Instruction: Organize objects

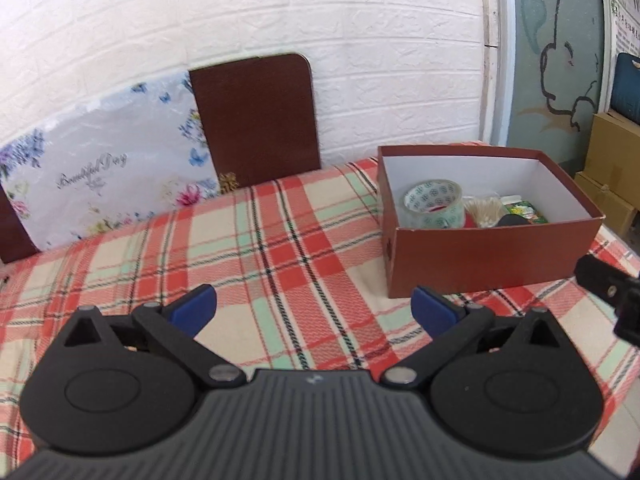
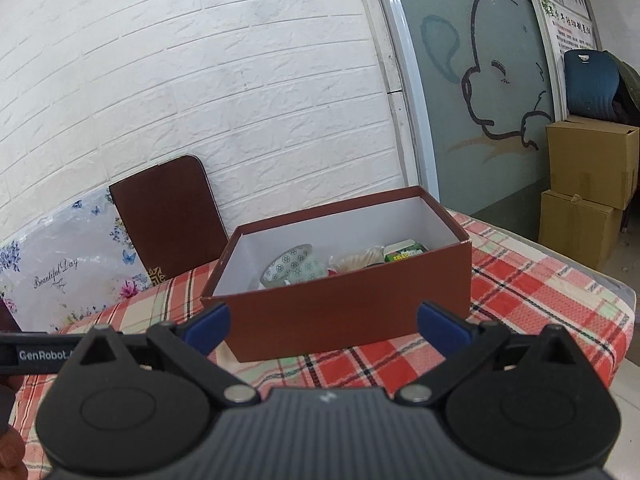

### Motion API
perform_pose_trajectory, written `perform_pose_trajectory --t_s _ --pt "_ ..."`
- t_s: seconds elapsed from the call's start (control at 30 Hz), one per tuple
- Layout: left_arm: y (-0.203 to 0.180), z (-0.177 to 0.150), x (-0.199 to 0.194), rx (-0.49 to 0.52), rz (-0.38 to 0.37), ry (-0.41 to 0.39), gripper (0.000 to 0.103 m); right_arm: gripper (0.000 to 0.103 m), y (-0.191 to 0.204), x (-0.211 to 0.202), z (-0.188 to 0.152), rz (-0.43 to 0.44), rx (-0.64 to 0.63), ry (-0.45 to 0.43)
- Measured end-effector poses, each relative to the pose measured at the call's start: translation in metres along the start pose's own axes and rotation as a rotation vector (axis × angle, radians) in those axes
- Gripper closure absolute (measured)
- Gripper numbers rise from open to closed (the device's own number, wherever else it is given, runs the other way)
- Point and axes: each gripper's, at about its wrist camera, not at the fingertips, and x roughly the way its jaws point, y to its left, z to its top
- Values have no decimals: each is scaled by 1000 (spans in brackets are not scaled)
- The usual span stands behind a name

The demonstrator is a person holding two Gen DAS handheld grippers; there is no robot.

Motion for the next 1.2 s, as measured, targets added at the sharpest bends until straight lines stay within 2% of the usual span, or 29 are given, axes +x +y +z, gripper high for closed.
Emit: perform_pose_trajectory --t_s 0.27,0.43,1.2 --pt "6 2 -9 -8 20 -34 0 0 14 -6 3 0 -13 -26" --pt "4 2 -6 -10 -12 15 0 0 16 -7 1 -11 -24 -36" --pt "-9 1 11 27 -2 66 0 0 12 13 -4 -17 -4 9"
